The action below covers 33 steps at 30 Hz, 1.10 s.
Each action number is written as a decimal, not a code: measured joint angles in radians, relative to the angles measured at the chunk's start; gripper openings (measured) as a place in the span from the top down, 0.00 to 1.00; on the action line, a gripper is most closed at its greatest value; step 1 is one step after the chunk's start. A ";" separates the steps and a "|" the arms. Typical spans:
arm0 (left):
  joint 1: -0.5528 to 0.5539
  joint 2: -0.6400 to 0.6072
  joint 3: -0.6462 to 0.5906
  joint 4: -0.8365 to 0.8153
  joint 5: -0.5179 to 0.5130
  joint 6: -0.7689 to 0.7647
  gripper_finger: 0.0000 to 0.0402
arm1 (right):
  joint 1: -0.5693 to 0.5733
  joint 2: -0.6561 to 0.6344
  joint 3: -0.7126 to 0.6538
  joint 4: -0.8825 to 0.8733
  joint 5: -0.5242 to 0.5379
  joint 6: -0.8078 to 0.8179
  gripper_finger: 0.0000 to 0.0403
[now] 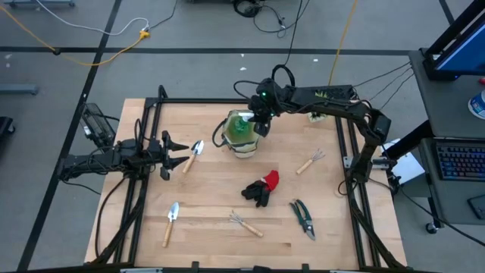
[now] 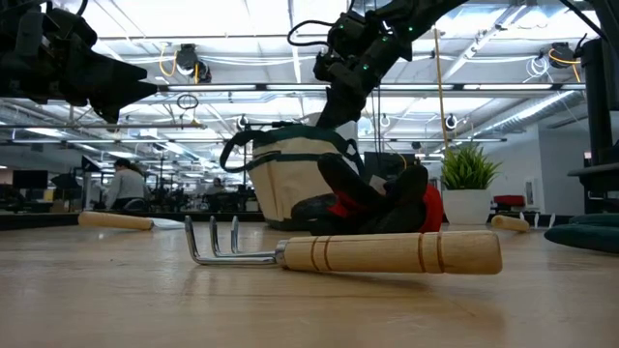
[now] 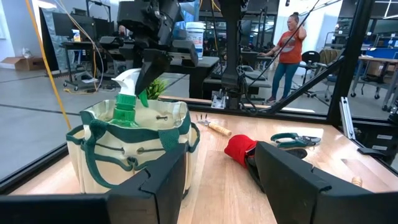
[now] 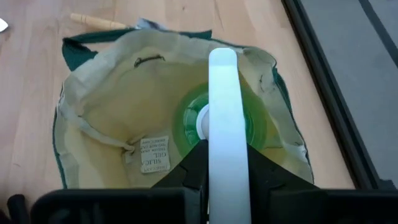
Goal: Pick & Place Garden tools in Gardening bag
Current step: Put the green and white spray bottle into the gardening bag
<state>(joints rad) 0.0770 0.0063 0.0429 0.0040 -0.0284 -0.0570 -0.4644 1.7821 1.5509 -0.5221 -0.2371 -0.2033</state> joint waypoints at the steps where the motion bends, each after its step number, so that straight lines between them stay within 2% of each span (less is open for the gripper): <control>1: 0.000 0.000 0.000 0.000 0.000 0.000 0.50 | 0.000 0.000 0.000 -0.009 0.000 0.000 0.89; 13: 0.000 0.000 0.000 0.000 0.000 0.000 0.50 | 0.001 0.000 0.000 -0.068 0.000 0.044 0.89; 26: 0.000 0.000 0.000 0.000 0.000 0.000 0.50 | 0.001 0.000 0.000 -0.049 -0.001 0.038 0.89; 33: 0.000 0.000 0.000 0.000 0.000 0.000 0.50 | 0.001 0.000 0.000 -0.022 0.001 0.060 0.83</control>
<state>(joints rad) 0.0771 0.0063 0.0430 0.0041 -0.0288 -0.0566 -0.4633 1.7821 1.5509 -0.5443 -0.2361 -0.1432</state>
